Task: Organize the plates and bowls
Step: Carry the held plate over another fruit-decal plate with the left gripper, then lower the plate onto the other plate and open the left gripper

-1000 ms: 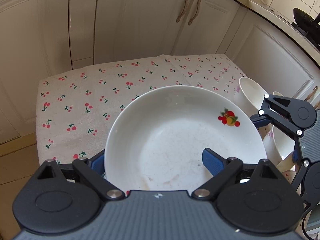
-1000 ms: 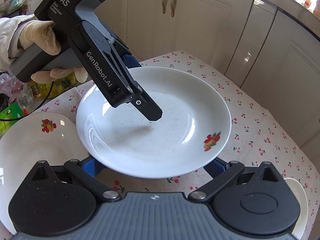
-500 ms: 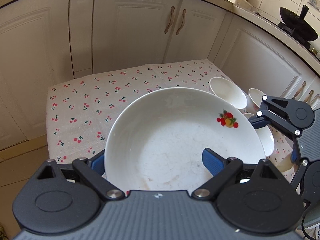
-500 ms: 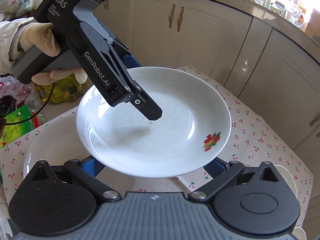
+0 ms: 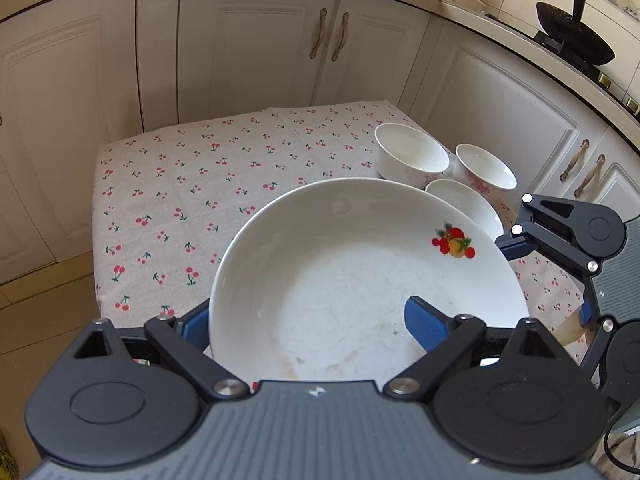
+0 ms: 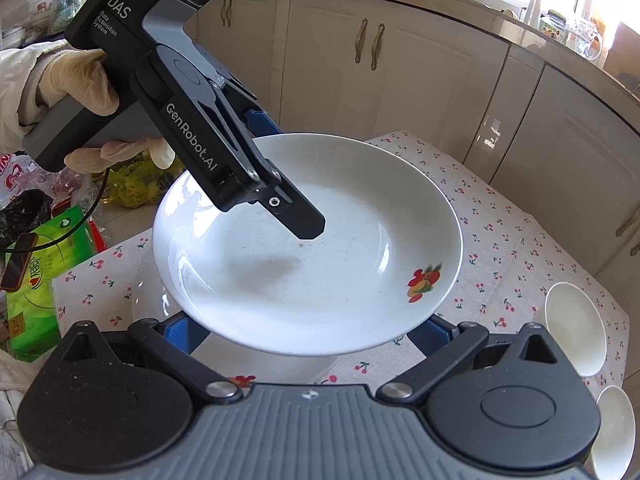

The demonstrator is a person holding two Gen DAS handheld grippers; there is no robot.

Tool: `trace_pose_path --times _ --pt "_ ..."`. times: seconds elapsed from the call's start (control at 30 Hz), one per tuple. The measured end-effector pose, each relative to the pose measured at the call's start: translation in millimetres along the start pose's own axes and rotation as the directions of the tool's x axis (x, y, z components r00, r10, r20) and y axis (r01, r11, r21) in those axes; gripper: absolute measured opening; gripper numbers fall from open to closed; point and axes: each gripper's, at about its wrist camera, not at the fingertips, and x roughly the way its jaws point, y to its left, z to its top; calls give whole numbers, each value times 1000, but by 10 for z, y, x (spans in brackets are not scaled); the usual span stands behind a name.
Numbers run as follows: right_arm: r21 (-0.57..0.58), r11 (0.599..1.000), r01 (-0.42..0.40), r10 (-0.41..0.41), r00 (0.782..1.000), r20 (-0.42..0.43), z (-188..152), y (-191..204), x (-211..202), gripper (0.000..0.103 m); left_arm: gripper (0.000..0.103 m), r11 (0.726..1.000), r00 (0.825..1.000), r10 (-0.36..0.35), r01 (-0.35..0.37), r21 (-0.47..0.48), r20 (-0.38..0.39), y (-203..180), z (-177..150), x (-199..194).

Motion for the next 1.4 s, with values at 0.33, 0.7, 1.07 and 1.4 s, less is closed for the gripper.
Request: trace_pose_path --times 0.33,0.7,1.07,1.4 --pt "27 999 -30 31 999 -25 -200 203 5 103 95 1000 999 -18 17 -17 -35 -89 -308 16" --pt "35 998 -45 47 997 -60 -281 278 83 103 95 999 997 -29 27 -32 -72 -104 -448 120" --pt "37 998 -46 49 995 -85 -306 286 119 103 95 998 993 -36 29 -59 -115 -46 -535 217" --pt "12 999 -39 40 993 -107 -281 305 137 103 95 999 988 -32 25 -47 -151 -46 -547 239"
